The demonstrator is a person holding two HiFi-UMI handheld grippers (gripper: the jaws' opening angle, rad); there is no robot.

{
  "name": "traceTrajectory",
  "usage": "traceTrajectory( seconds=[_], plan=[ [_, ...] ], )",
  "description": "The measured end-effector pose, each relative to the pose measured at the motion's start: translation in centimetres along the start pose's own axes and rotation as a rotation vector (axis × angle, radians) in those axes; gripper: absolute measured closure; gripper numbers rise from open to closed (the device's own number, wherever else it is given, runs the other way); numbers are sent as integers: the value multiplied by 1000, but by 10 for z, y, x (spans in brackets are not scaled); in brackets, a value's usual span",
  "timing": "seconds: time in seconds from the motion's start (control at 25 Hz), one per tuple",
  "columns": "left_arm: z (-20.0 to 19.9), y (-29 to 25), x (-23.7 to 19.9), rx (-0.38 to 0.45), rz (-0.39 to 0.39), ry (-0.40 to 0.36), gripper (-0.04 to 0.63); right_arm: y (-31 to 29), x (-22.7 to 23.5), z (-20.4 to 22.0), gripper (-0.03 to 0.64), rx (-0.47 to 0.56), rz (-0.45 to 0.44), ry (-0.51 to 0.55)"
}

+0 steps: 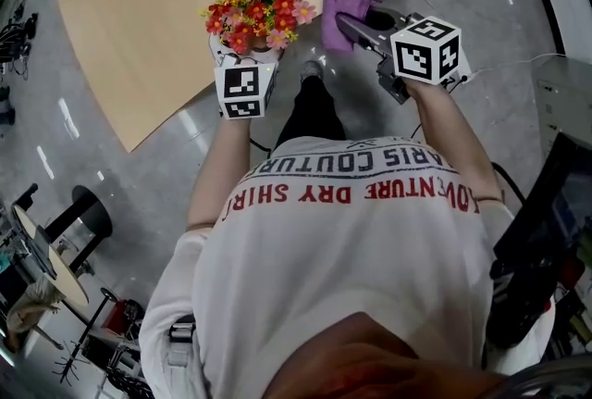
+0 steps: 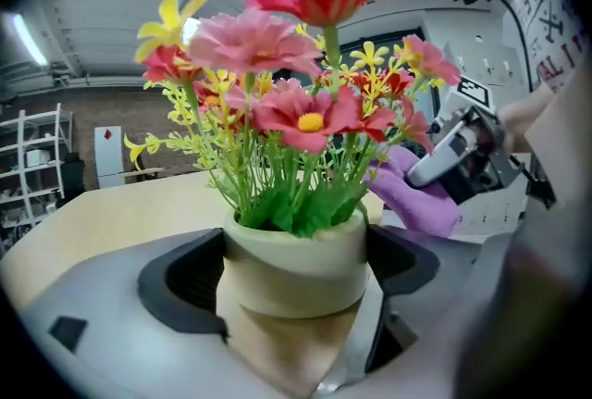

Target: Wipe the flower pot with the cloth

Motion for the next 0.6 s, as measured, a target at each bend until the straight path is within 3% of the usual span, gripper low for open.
traceTrajectory(
  seconds=[0.24, 0.6],
  plan=[
    [7, -20, -28, 4, 144, -52, 101, -42, 12, -34, 571, 9, -62, 20],
    [-1, -14, -28, -8, 296, -109, 103, -56, 3, -50, 571, -14, -117, 43]
  ],
)
Point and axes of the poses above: the fingertips, and each gripper's own axes: y backward along the fingers, x to its right, z out of its underside, the point moved 3 cm from there along y, backward along the fingers, and after that the axes turned 1 degree about z, right-handed, at the moved point
